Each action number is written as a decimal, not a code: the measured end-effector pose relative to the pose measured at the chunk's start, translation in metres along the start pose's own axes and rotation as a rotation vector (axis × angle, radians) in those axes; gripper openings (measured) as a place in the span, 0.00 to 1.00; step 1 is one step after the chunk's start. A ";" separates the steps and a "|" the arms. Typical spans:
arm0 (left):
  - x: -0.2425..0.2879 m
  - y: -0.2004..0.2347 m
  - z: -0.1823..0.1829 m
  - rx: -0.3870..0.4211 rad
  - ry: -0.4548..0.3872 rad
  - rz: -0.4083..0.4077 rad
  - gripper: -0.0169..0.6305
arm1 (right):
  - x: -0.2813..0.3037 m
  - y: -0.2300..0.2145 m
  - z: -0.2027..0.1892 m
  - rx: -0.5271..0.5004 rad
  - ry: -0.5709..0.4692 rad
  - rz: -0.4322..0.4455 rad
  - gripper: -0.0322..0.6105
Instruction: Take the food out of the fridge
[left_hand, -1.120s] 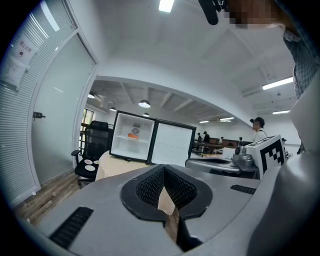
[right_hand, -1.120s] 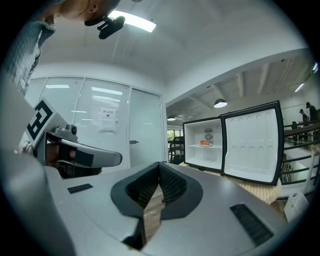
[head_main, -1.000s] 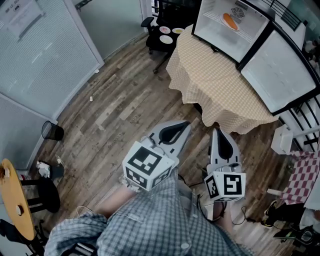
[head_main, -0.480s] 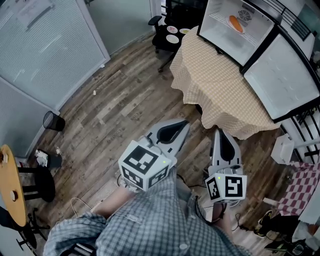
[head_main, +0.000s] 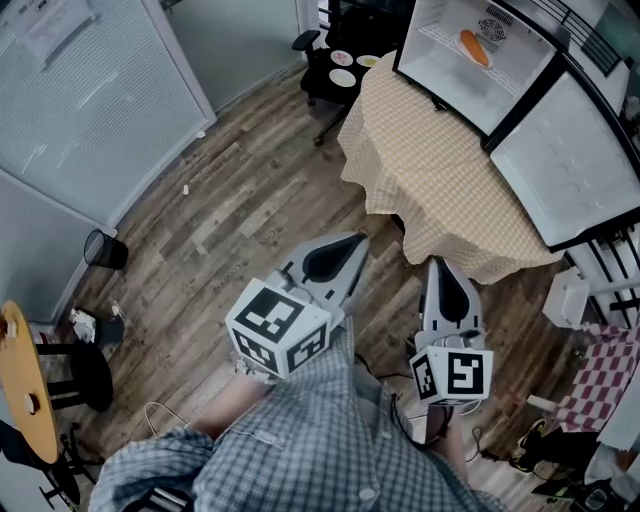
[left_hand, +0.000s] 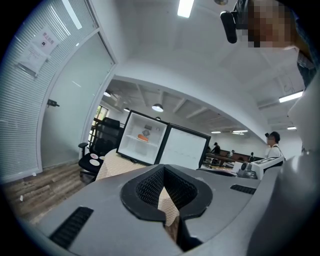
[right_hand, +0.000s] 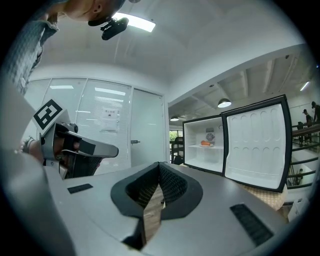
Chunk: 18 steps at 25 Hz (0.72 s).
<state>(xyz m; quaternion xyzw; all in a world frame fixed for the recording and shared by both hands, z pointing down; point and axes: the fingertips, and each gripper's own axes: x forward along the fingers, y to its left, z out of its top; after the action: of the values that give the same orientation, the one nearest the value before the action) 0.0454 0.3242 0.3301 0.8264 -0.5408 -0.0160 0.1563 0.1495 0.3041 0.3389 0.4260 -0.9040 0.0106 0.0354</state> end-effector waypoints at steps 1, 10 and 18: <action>0.005 0.005 0.002 0.001 0.001 -0.005 0.04 | 0.005 -0.001 0.002 -0.005 0.000 -0.004 0.07; 0.042 0.052 0.031 0.034 0.013 -0.048 0.04 | 0.071 -0.013 0.021 -0.022 -0.006 -0.059 0.07; 0.069 0.107 0.058 0.046 0.012 -0.087 0.04 | 0.131 -0.007 0.034 -0.032 -0.007 -0.098 0.07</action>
<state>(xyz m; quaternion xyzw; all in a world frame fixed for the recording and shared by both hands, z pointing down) -0.0323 0.2095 0.3142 0.8526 -0.5035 -0.0055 0.1394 0.0698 0.1968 0.3142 0.4694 -0.8821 -0.0072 0.0396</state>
